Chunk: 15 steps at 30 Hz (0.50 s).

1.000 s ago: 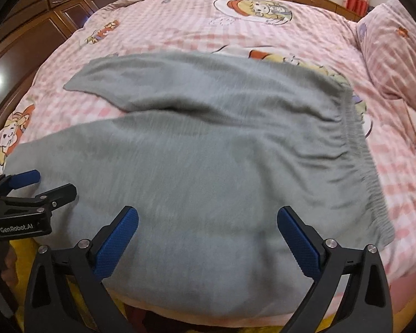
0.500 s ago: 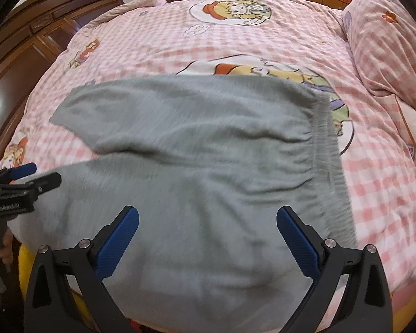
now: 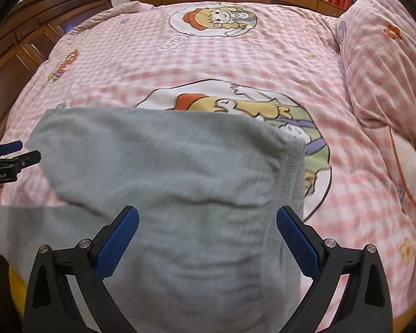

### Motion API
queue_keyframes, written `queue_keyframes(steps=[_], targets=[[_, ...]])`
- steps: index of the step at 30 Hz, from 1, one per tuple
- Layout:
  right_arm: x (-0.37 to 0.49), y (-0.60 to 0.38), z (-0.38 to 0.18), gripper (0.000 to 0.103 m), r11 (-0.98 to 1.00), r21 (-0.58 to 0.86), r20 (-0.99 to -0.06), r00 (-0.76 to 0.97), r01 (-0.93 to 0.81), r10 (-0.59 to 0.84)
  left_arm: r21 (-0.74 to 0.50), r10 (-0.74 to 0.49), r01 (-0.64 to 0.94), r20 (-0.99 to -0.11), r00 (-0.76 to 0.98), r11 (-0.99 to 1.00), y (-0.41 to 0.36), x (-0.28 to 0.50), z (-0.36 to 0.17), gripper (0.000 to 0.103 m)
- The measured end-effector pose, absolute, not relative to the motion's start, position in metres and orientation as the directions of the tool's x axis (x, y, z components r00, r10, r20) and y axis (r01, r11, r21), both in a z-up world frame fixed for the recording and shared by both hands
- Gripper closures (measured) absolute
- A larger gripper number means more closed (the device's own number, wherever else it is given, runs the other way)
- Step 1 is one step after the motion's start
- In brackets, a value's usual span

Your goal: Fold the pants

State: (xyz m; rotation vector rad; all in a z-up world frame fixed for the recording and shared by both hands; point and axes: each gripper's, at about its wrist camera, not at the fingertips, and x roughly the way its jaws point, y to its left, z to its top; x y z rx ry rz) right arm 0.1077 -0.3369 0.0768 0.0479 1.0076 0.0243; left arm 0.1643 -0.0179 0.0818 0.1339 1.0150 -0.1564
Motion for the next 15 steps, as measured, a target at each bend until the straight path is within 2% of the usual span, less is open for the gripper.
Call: queue_keyframes(steps=[15], targets=[[0.190, -0.379, 0.046, 0.004, 1.000, -0.005, -0.884, 0.467, 0.007, -0.008, 0.081, -0.062, 0.274, -0.876, 0.478, 0.958, -0.024, 0.260, 0.051, 0.000]])
